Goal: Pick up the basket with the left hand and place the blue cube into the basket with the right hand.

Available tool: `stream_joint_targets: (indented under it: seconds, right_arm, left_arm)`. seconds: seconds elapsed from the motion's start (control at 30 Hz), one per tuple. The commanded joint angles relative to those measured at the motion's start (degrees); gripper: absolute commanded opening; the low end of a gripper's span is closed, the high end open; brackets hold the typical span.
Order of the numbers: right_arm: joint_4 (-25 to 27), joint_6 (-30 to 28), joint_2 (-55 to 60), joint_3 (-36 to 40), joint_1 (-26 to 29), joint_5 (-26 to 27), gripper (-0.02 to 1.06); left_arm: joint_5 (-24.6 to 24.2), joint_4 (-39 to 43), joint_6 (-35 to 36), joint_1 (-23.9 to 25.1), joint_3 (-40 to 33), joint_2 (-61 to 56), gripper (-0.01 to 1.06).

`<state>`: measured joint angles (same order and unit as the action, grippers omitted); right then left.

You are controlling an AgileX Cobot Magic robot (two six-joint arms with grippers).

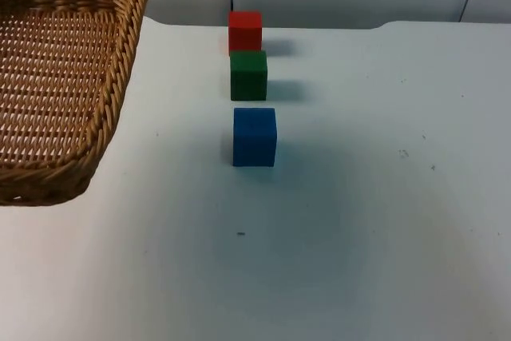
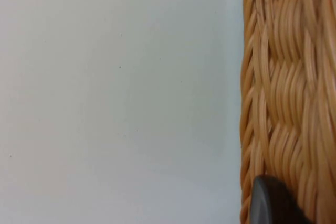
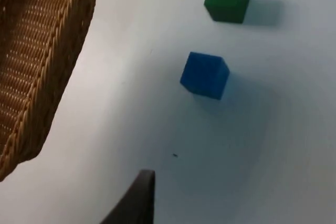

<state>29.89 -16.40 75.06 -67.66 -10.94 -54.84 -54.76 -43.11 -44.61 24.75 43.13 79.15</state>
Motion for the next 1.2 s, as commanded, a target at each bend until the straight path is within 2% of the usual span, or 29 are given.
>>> stream_joint_targets:
  seconds: [0.0, 0.03, 0.07, 0.17, 0.2, 0.3, 0.33, 0.4, 0.6, 0.73, 0.83, 0.93, 1.17]
  right_arm:
    - [-1.45, 1.9, 5.93, -2.95, -5.65, 3.9, 1.01]
    - [-4.05, 4.85, 9.13, -4.78, -8.18, 5.88, 1.01]
    - [-4.05, 4.85, 9.13, -4.78, -8.18, 5.88, 1.01]
    - [-14.36, 14.87, 17.47, -10.78, -15.95, 8.79, 1.01]
    - [-19.63, 20.6, 20.99, -12.92, -18.15, 9.06, 1.01]
    - [-28.68, 30.69, 27.28, -17.03, -22.36, 10.0, 1.01]
    - [-28.68, 30.69, 27.28, -17.03, -22.36, 10.0, 1.01]
    - [-31.66, 36.38, 32.06, -19.74, -24.23, 10.52, 1.01]
    - [-31.13, 43.28, 40.93, -24.38, -26.22, 12.2, 1.01]
    - [-31.79, 49.88, 45.84, -27.07, -26.73, 13.84, 1.01]
    - [-33.36, 51.68, 47.29, -27.95, -26.87, 13.97, 1.01]
    - [-36.61, 56.85, 49.81, -28.71, -26.87, 14.53, 1.01]
    - [-38.44, 55.87, 54.53, -29.85, -26.87, 16.79, 1.01]
  left_arm:
    - [-0.98, -1.82, -0.42, 0.25, 0.03, -0.67, 0.0]
    - [-0.98, -1.82, -0.42, 0.25, 0.03, -0.67, 0.0]
    - [-0.98, -1.82, -0.42, 0.25, 0.03, -0.67, 0.0]
    - [-0.98, -2.04, -0.42, 0.25, 0.03, -0.67, 0.0]
    - [-0.87, -2.05, -0.42, 0.25, 0.03, -0.67, 0.0]
    - [-0.87, -2.14, -0.25, 0.25, 0.03, -0.67, 0.0]
    - [-0.87, -2.14, -0.25, 0.25, 0.03, -0.67, 0.0]
    - [-0.87, -2.54, -0.25, 0.25, 0.03, -0.67, 0.0]
    - [-0.87, -2.81, -0.25, 0.25, 0.03, -0.67, 0.0]
    - [-0.65, -2.81, -0.25, 0.25, 0.03, -0.67, 0.0]
    - [-0.54, -2.81, -0.25, 0.25, 0.03, -0.67, 0.0]
    - [-0.54, -2.91, -0.25, 0.25, 0.03, -0.67, 0.0]
    - [-0.64, -3.07, -0.25, 0.25, 0.03, -0.67, 0.0]
